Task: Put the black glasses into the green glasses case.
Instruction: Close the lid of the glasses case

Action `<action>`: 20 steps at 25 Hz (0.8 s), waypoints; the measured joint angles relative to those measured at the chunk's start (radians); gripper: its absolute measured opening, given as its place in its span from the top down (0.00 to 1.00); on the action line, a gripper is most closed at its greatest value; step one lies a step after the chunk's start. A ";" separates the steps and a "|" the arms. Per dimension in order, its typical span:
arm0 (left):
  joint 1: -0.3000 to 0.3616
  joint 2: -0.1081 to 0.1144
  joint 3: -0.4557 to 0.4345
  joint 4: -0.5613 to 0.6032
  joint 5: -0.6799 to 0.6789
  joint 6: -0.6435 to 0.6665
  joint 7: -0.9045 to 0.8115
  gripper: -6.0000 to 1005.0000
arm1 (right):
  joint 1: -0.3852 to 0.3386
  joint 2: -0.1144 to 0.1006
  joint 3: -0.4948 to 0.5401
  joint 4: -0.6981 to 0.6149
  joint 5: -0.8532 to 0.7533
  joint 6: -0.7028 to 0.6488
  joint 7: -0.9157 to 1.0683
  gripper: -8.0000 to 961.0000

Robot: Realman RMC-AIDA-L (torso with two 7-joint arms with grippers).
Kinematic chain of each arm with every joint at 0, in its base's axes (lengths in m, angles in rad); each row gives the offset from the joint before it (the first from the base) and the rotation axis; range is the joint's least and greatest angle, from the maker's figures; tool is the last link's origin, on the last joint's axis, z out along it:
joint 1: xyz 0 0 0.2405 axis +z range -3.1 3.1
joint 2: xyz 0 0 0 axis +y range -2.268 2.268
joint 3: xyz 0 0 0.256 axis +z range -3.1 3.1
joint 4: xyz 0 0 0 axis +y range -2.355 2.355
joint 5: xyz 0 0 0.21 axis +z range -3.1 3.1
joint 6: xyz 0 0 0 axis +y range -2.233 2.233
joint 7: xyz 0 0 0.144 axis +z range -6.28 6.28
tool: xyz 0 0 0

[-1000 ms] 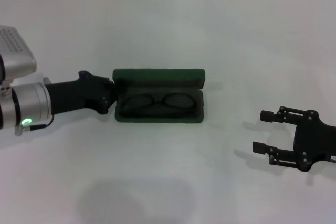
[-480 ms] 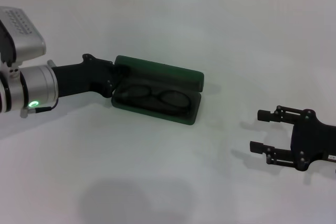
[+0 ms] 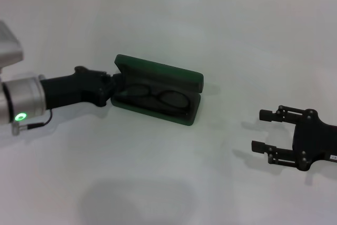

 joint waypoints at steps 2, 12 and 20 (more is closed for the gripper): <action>0.031 -0.005 0.000 0.040 -0.008 0.041 -0.052 0.92 | -0.001 0.000 0.001 0.000 0.002 0.001 -0.001 0.29; 0.031 -0.049 0.015 0.154 -0.097 0.114 -0.250 0.92 | 0.004 0.001 0.005 0.000 0.003 0.011 -0.001 0.29; -0.033 -0.057 0.221 0.223 -0.137 -0.133 -0.420 0.92 | 0.004 0.001 0.008 0.000 0.005 0.011 0.001 0.29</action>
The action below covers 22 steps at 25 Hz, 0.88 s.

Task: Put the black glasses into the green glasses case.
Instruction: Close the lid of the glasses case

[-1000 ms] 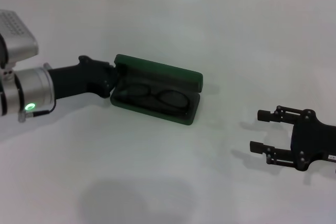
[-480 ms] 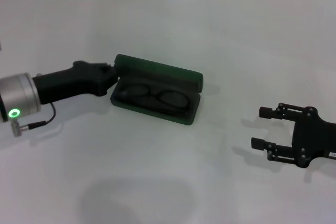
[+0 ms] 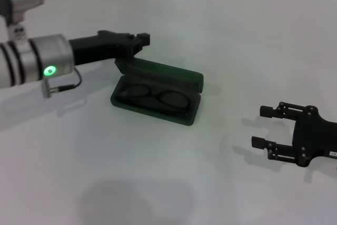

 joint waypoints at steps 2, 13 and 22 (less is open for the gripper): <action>-0.001 0.001 0.075 0.022 -0.029 -0.071 -0.036 0.92 | -0.001 0.000 0.001 0.000 0.000 0.000 0.000 0.29; -0.004 0.001 0.375 0.075 -0.091 -0.369 -0.168 0.91 | -0.002 -0.002 0.001 0.000 0.000 0.007 0.000 0.29; 0.013 0.002 0.397 0.070 -0.100 -0.382 -0.165 0.91 | -0.001 -0.002 -0.002 0.000 -0.001 0.015 -0.002 0.29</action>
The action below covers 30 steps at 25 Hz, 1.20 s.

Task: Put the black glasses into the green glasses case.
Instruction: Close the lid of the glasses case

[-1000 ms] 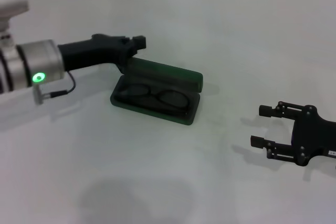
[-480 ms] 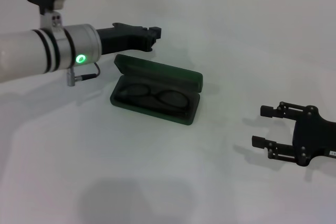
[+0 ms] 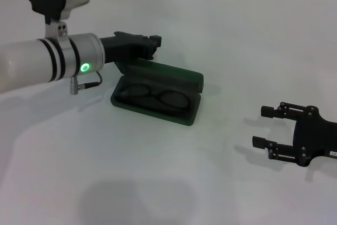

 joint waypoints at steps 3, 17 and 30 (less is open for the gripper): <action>0.008 0.000 0.000 -0.004 0.000 0.000 0.013 0.91 | 0.000 0.000 -0.001 0.000 0.000 0.001 -0.002 0.29; 0.060 0.004 -0.003 0.011 -0.019 0.051 0.079 0.91 | 0.001 0.002 -0.004 0.000 -0.003 0.003 -0.001 0.29; 0.115 0.005 -0.014 0.010 -0.072 0.106 0.187 0.91 | 0.001 0.002 -0.004 0.000 -0.002 0.003 0.004 0.29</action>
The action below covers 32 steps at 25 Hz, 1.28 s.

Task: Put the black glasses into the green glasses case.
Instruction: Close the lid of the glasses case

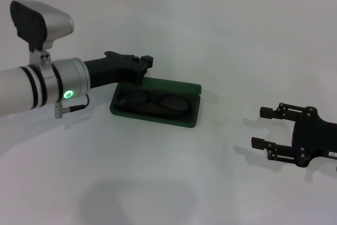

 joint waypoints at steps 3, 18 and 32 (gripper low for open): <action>0.009 0.000 -0.018 -0.002 -0.004 0.033 0.029 0.91 | 0.000 0.000 0.000 0.000 0.001 0.000 0.001 0.29; 0.032 0.002 -0.033 -0.045 -0.050 0.098 0.156 0.90 | 0.000 0.002 0.000 0.000 0.002 0.008 0.002 0.29; 0.052 0.004 -0.035 -0.122 -0.144 0.157 0.332 0.90 | 0.004 0.002 0.000 0.000 0.002 0.009 0.004 0.29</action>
